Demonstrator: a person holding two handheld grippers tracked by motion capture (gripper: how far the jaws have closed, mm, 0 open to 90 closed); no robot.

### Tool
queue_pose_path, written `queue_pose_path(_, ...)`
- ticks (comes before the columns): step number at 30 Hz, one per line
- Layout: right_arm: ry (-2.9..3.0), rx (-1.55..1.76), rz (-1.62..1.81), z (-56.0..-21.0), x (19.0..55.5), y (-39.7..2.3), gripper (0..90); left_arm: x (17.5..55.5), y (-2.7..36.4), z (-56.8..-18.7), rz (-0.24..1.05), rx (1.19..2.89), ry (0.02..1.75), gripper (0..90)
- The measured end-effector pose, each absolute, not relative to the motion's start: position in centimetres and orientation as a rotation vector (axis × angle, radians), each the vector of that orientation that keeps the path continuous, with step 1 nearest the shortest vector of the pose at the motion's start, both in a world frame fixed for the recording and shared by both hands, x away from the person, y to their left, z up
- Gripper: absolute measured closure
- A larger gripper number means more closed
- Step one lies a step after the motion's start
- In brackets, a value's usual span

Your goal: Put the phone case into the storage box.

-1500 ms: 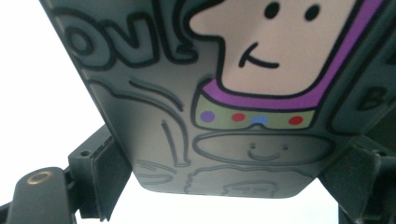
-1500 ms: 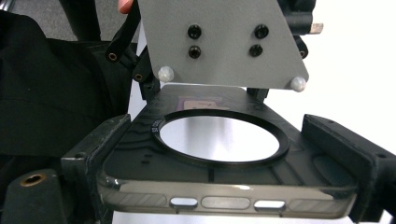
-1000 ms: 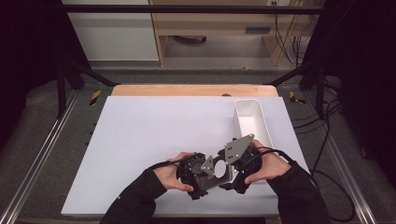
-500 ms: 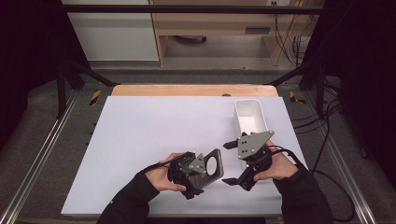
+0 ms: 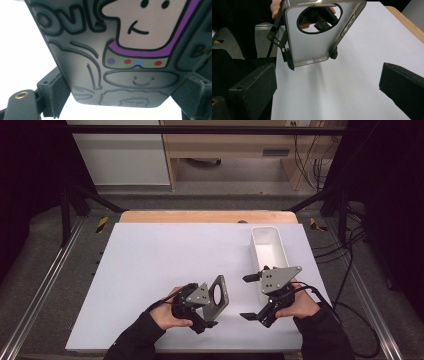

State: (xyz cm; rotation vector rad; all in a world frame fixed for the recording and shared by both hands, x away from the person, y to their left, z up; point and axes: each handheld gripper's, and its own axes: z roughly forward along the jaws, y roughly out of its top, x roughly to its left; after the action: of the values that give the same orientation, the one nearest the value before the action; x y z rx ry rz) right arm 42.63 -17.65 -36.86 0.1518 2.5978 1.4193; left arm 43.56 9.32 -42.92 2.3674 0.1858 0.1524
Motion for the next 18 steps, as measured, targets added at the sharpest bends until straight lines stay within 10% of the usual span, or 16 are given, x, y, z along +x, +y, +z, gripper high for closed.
queue_pose_path(18, 2.585, 0.149, 1.493, -37.80, 42.35, -16.77, 1.8, 43.15, 9.60, -43.36, 0.156, 2.230, 0.191, 11.3)
